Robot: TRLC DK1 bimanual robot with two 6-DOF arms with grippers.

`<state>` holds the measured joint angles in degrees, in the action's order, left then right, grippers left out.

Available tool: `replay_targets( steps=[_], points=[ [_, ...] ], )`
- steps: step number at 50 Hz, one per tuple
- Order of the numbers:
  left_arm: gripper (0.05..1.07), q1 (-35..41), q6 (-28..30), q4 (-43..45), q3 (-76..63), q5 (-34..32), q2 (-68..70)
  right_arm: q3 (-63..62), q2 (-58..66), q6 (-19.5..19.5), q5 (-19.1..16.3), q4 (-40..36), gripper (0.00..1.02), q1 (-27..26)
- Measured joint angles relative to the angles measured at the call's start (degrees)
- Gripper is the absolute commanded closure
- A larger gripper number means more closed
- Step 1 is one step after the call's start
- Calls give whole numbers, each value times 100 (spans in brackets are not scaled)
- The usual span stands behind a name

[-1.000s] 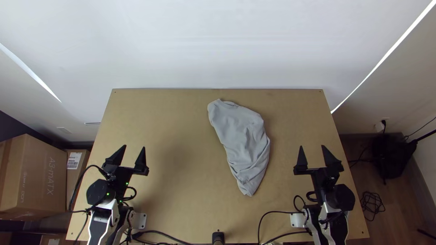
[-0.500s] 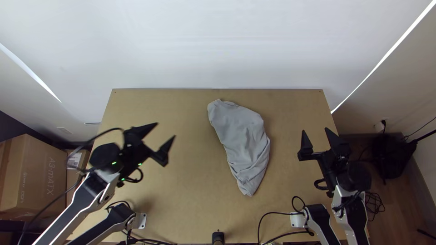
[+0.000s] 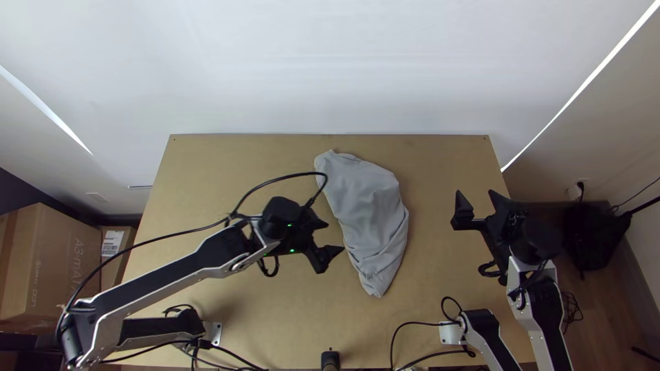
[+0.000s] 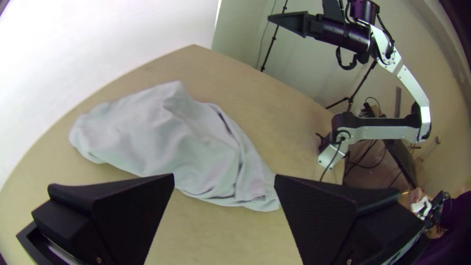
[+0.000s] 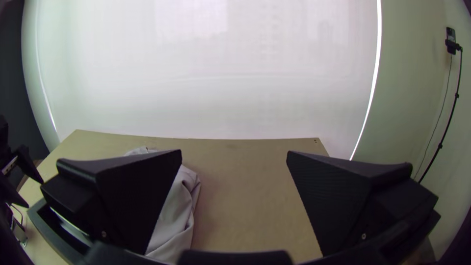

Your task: Fold the t-shirt

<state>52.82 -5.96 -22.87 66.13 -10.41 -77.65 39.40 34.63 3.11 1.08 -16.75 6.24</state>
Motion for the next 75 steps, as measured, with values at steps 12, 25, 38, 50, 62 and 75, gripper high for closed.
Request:
replay_targets(
  steps=[12, 25, 38, 50, 62, 75],
  points=[
    [10, 535, -820, -343, 358, -570, -933, 2, 260, 407, -2, -385, 4, -118],
    [10, 758, -1759, -638, 815, -1095, -1753, 0, 439, 813, -42, -750, 4, -258],
    [11, 890, -2437, -623, 1067, -1215, -2310, 0, 439, 896, -66, -835, 4, -570],
    [26, 1215, -2538, -621, 1283, -1255, -2645, -2, 439, 914, -87, -909, 4, -686],
    [26, 1241, -2553, -619, 1574, -1255, -2966, -2, 431, 962, -96, -944, 4, -828],
    [26, 1241, -2509, -619, 1585, -1099, -3152, -90, 208, 999, -107, -999, 4, -942]
  ],
)
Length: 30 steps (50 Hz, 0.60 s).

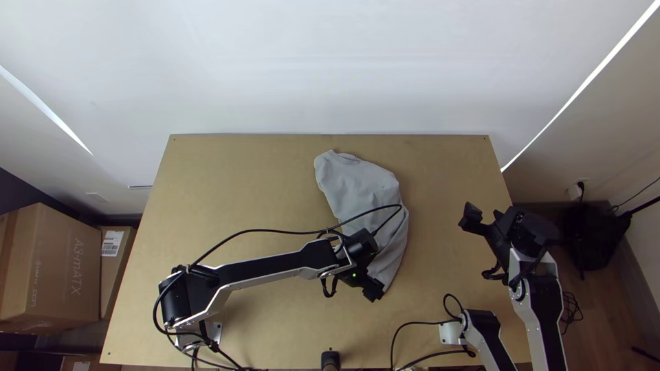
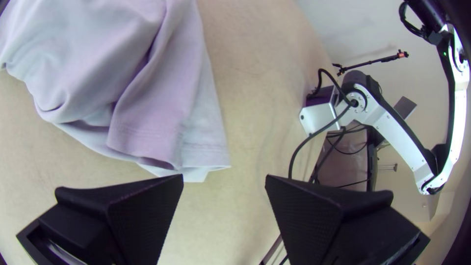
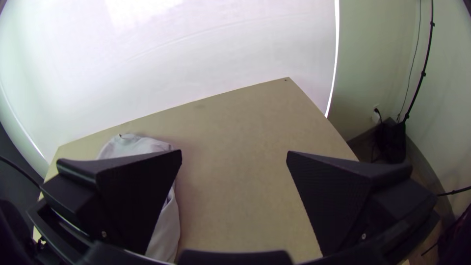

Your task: Fold the t-shirt

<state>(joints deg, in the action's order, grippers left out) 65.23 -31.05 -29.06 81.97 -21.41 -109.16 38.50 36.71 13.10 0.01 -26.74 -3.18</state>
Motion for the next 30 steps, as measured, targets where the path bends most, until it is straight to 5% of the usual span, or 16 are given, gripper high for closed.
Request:
replay_targets(
  steps=[24, 30],
  points=[
    [26, -87, 286, 0, 72, 529, -72, -125, -262, 2, 0, -59, 4, 0],
    [56, -96, 367, 0, 179, 632, -205, -157, -304, 20, 0, -70, 4, 0]
  ],
)
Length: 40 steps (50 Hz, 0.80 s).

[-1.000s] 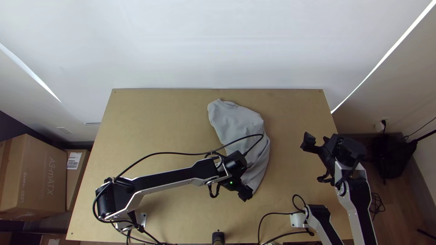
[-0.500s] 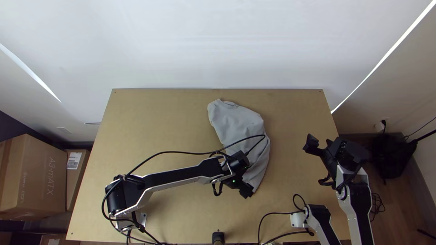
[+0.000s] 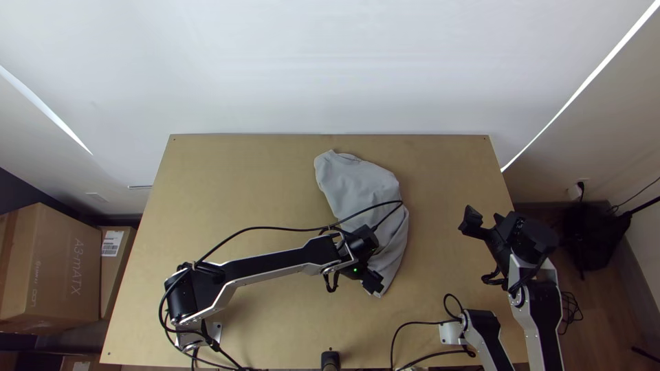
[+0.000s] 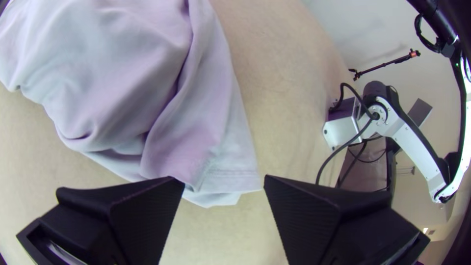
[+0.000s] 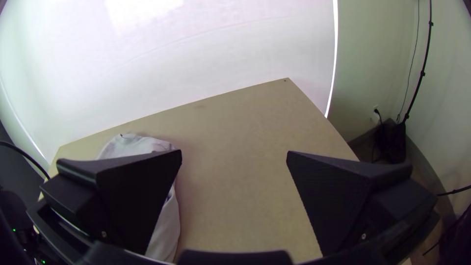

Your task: Fold the t-shirt

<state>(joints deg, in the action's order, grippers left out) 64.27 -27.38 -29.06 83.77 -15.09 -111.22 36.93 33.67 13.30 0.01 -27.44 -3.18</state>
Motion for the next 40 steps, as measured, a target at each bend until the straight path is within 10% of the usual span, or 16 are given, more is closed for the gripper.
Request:
replay_targets(
  steps=[11, 40],
  points=[
    [105, 0, 42, 81, 101, 306, -105, -142, -247, 0, 0, -13, 4, 0],
    [105, -981, 389, -262, 90, 531, 1255, -59, 573, 334, -2, 297, 4, 0]
  ],
)
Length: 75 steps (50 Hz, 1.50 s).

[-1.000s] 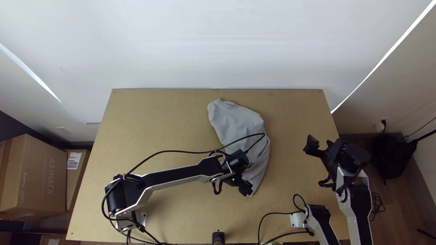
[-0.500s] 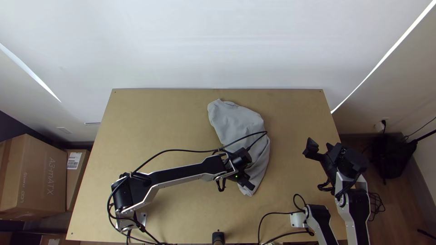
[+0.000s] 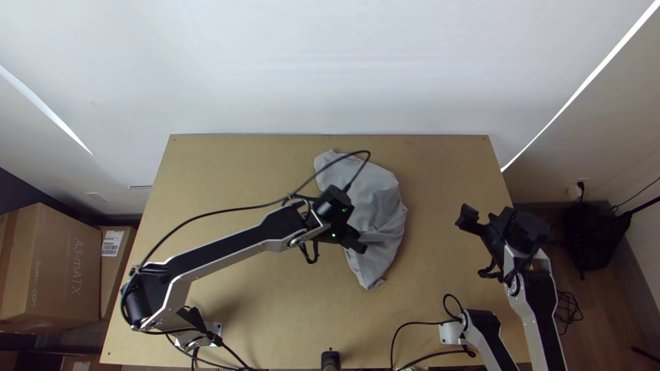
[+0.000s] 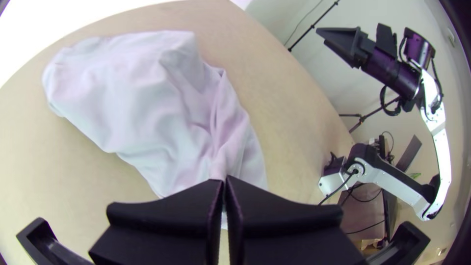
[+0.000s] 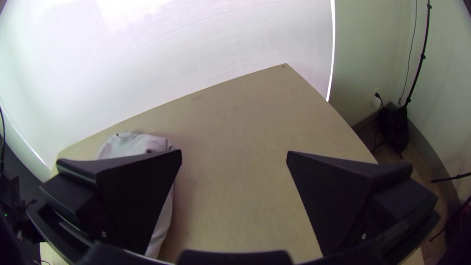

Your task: Fold the t-shirt

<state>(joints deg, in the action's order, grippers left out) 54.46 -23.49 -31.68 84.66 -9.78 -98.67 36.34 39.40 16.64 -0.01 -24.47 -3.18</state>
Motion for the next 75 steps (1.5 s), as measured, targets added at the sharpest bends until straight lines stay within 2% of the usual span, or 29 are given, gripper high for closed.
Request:
replay_targets(
  steps=[9, 16, 32, 40, 45, 48, 52, 55, 63, 75],
  points=[
    [105, -304, 81, -286, -17, 0, 485, 726, 1239, 269, -2, 304, 4, 0],
    [105, -433, 129, -533, -79, 0, 824, 1550, 2446, 638, -2, 343, 4, 85],
    [105, -1246, 295, -990, -337, 0, 1587, 3174, 4636, 1233, -114, 389, 4, 863],
    [105, -1580, 387, -1113, -531, 0, 2061, 3921, 5510, 1589, -289, 391, 4, 1237],
    [105, -1784, 404, -1257, -671, -2, 2380, 4376, 6037, 1930, -654, 393, 4, 1327],
    [105, -1928, 404, -1327, -726, 0, 2533, 4553, 6286, 2096, -748, 387, 6, 1338],
    [105, -2107, 407, -1410, -780, 0, 2717, 4922, 6695, 2452, -994, 26, 6, 1353],
    [105, -2223, 431, -1488, -815, 0, 2837, 5337, 7051, 2647, -1150, -573, 6, 1362],
    [105, -2568, 608, -1720, -844, 0, 3128, 6319, 7766, 2789, -1193, -1895, 6, 1582],
    [105, -3104, 929, -1956, -844, -2, 3442, 6723, 7829, 3064, -1294, -2494, 6, 2006]
  ],
)
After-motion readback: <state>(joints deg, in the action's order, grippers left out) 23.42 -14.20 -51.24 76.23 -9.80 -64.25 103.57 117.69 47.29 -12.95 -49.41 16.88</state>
